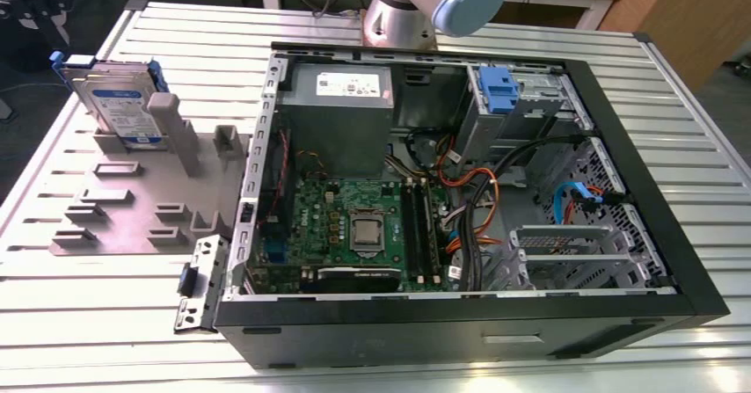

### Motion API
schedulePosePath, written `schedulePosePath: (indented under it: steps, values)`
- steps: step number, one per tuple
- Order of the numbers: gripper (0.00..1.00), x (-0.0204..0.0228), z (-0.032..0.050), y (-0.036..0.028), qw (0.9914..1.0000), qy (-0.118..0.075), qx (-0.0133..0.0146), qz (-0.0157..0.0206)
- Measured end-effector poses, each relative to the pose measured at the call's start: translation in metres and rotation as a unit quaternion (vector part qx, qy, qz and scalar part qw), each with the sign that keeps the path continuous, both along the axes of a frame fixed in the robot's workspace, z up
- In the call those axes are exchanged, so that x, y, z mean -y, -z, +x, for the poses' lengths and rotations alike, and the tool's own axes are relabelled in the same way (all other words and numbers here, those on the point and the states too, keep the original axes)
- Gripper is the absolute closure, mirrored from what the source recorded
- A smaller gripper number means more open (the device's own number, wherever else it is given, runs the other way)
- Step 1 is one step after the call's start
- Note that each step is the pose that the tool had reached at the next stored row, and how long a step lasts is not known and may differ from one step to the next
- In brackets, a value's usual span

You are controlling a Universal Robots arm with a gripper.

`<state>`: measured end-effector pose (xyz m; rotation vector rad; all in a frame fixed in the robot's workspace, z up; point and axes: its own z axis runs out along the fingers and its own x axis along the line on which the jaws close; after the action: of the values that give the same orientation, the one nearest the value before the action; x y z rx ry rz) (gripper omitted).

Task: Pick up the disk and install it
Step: 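Pick up the disk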

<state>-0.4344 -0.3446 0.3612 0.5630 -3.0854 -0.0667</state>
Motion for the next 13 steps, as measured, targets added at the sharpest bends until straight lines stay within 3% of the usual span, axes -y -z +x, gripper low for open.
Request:
schedulePosePath:
  steps: [7,10,13]
  values:
    - [0.89,0.0,0.0,0.0,0.9992,-0.04,0.0,0.0]
    - [0.89,0.0,0.0,0.0,0.99801,-0.063,0.0,0.0]
    - [0.89,0.0,0.0,0.0,0.99629,-0.086,0.0,0.0]
